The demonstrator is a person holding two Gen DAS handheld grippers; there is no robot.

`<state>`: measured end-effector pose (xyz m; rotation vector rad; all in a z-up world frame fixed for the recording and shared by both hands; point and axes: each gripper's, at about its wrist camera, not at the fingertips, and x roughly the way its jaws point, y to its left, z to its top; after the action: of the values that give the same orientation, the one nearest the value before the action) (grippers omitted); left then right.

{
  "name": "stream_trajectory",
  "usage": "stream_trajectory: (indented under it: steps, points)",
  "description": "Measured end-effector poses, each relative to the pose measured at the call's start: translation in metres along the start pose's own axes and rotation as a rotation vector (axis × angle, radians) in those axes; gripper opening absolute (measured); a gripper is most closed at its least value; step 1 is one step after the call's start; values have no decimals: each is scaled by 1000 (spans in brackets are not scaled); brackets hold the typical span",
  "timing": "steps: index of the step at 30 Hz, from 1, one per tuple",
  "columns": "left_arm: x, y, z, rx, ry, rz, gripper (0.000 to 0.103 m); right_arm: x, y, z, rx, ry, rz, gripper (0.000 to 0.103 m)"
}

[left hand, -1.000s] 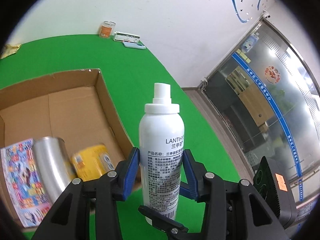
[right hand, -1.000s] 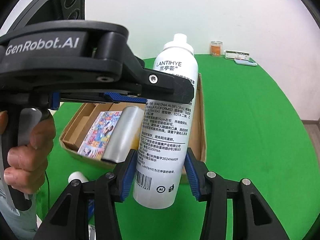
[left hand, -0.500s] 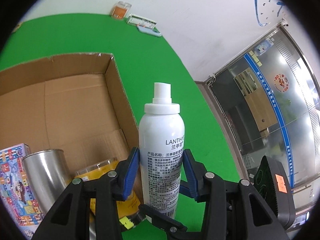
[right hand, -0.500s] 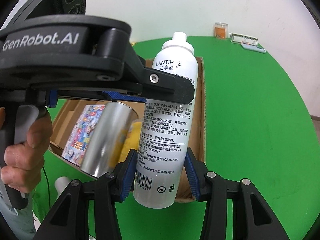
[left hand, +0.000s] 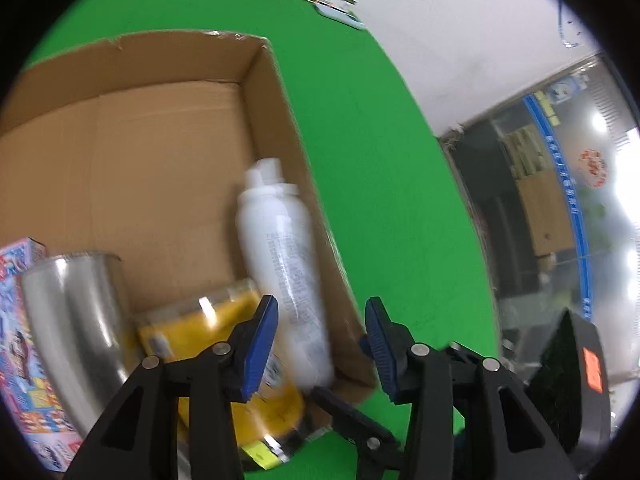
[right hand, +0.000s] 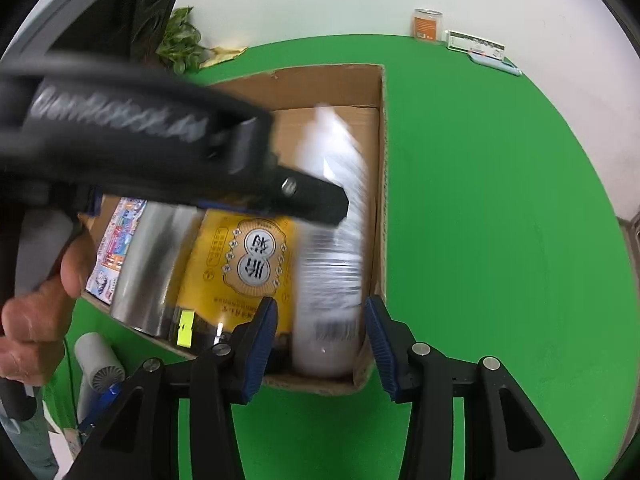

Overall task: Organize rigid objects
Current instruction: 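Stand the spray bottle in the box beside the yellow jar, open both grippers, then move both grippers to the white phone stand on the floor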

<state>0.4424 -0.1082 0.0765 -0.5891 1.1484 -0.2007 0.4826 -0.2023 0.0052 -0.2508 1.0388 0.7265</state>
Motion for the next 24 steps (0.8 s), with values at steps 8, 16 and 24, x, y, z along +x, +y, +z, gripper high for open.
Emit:
stream_trajectory:
  steps: [8,16,24]
  points:
    - [-104,-16,-88,286,-469,303,88,-63,12,-56,18,-256,-76,102]
    - [-152,2,-208,300,-719,453,3,-129,40,-139,-16,-384,-138,31]
    - [-155,31,-257,120,-723,521,102,-158,78,-186,-82,-450,-8,102]
